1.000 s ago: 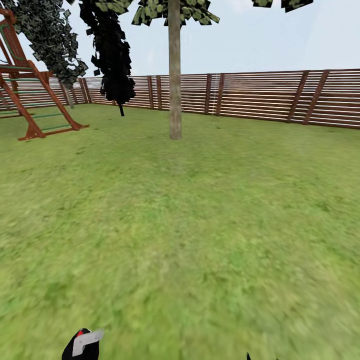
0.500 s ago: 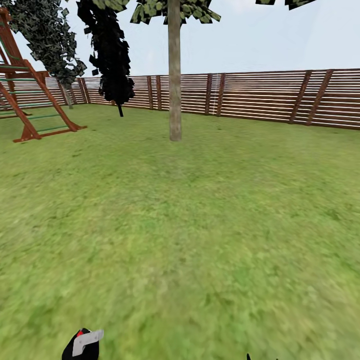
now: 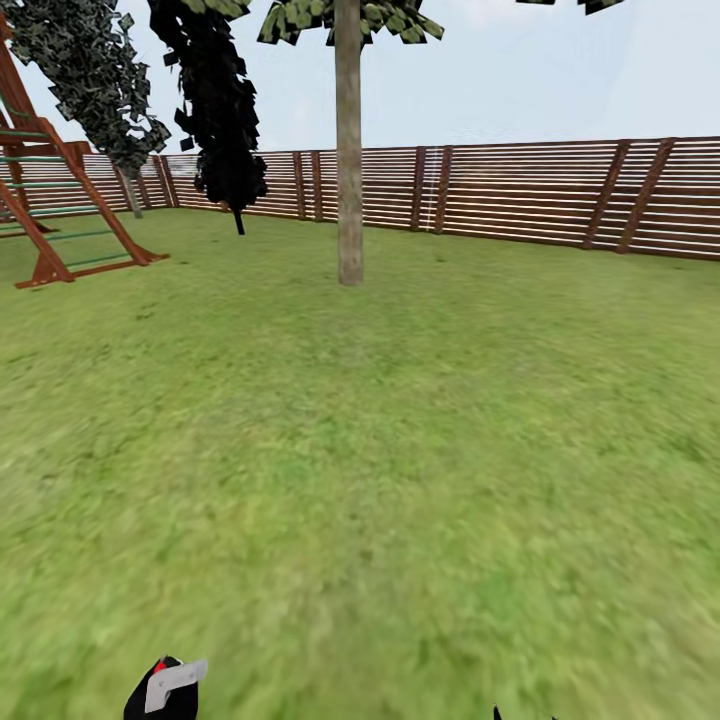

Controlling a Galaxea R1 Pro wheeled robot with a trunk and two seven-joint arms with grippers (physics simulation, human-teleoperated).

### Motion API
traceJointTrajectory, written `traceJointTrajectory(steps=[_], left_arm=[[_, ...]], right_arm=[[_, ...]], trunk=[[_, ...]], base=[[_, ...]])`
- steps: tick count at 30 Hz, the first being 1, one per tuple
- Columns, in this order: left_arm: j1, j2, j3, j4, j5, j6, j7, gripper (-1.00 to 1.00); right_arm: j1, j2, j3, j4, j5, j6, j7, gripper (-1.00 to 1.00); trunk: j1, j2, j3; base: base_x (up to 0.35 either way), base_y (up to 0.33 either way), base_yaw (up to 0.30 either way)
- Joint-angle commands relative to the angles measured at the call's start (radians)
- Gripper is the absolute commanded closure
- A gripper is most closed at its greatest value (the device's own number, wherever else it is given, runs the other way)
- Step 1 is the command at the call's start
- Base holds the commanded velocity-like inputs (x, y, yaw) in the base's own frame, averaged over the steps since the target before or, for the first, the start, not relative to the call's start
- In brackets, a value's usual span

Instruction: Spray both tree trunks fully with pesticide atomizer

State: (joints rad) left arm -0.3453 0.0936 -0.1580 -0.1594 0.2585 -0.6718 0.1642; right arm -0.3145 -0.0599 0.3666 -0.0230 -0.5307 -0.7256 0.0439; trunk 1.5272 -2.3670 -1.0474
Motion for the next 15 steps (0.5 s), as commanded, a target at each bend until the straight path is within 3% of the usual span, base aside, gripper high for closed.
traceJointTrajectory(steps=[1,15], left_arm=[[0.0,0.0,0.0,0.0,0.0,0.0,0.0,1.0],[0.0,0.0,0.0,0.0,0.0,0.0,0.0,1.0]], right_arm=[[0.0,0.0,0.0,0.0,0.0,0.0,0.0,-1.0],[0.0,0.0,0.0,0.0,0.0,0.0,0.0,-1.0]], trunk=[[0.0,0.0,0.0],[0.0,0.0,0.0]], base=[[0.34,0.0,0.0],[0.34,0.0,0.0]])
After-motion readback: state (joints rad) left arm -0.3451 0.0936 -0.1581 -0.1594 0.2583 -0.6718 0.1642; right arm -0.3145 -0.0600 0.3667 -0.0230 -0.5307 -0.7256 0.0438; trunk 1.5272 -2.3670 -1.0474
